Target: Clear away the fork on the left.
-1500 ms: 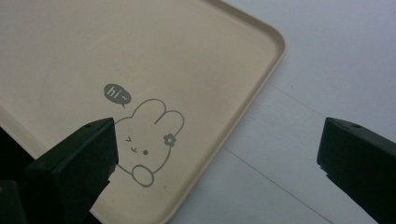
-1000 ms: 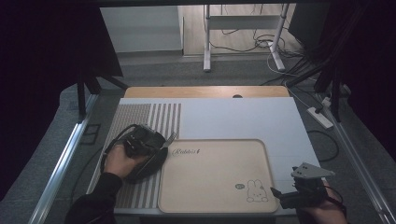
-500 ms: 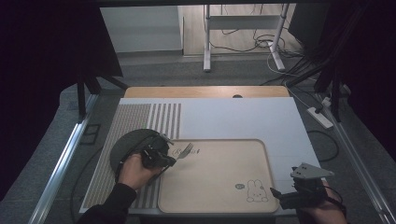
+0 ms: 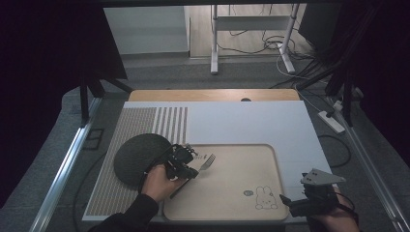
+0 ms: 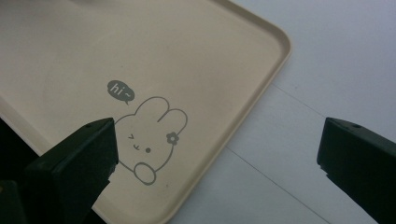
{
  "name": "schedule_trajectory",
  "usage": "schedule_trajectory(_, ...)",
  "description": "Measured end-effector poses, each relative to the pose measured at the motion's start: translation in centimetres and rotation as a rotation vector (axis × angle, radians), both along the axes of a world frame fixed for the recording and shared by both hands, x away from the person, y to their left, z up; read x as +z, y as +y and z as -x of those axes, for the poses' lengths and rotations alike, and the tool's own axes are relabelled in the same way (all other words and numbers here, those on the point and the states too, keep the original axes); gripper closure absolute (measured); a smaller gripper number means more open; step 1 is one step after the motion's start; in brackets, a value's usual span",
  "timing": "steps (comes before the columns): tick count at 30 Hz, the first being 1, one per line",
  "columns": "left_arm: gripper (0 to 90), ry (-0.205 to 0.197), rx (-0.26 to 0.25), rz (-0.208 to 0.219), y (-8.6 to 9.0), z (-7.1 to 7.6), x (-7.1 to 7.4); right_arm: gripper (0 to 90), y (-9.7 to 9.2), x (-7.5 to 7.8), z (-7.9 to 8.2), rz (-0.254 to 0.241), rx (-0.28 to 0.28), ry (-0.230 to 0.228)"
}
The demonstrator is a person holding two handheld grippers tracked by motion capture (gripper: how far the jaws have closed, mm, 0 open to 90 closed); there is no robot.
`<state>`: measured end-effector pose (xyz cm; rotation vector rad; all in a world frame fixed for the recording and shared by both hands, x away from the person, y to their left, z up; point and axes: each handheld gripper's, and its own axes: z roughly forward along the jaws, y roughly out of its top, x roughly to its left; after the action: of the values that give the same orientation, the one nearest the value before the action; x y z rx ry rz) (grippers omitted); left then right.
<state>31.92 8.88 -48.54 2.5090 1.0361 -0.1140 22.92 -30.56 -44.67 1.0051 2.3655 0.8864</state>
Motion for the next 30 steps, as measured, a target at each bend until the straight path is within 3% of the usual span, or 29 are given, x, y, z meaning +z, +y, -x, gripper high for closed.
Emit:
schedule_trajectory(3, 86.1, 0.022, 0.010, -0.019, -0.2, -0.1, -1.0, 0.0, 0.0, 0.0, 0.0, -0.002, 0.001, 0.001)
schedule_trajectory(6, 85.7, 0.025, -0.004, -0.048, -0.5, 0.2, -1.7, 0.0, 0.0, 0.0, 0.0, -0.003, 0.002, 0.002)
schedule_trajectory(8, 84.5, 0.009, -0.010, -0.042, -0.5, 0.4, -1.8, 0.0, 0.0, 0.0, 0.0, -0.002, 0.003, 0.002)
schedule_trajectory(10, 72.6, 0.006, -0.029, -0.028, -0.5, 0.5, -1.8, 0.0, 0.0, 0.0, 0.0, -0.003, 0.003, 0.002)
schedule_trajectory(15, 68.3, -0.085, -0.069, -0.029, -1.0, 1.3, -0.9, 0.0, 0.0, 0.0, 0.0, -0.003, 0.004, 0.002)
schedule_trajectory(18, 79.5, -0.093, -0.113, 0.002, -1.4, 1.5, -0.7, 0.0, 0.0, 0.0, 0.0, -0.001, 0.005, 0.004)
schedule_trajectory(20, 89.0, -0.070, -0.117, 0.028, -1.6, 1.5, -1.0, 0.0, 0.0, 0.0, 0.0, 0.000, 0.006, 0.003)
schedule_trajectory(22, 89.1, -0.041, -0.123, 0.045, -1.7, 1.3, -1.5, 0.0, 0.0, 0.0, 0.0, 0.001, 0.007, 0.003)
schedule_trajectory(24, 89.1, -0.023, -0.107, 0.021, -1.7, 1.0, -2.2, 0.0, 0.0, 0.0, 0.0, 0.002, 0.008, 0.003)
schedule_trajectory(26, 89.2, -0.016, -0.101, 0.033, -1.5, 0.9, -2.3, 0.0, 0.0, 0.0, 0.0, 0.002, 0.008, 0.003)
schedule_trajectory(30, 89.2, -0.019, -0.034, 0.017, -0.4, 0.2, -2.2, 0.0, 0.1, 0.0, 0.0, 0.005, 0.010, 0.003)
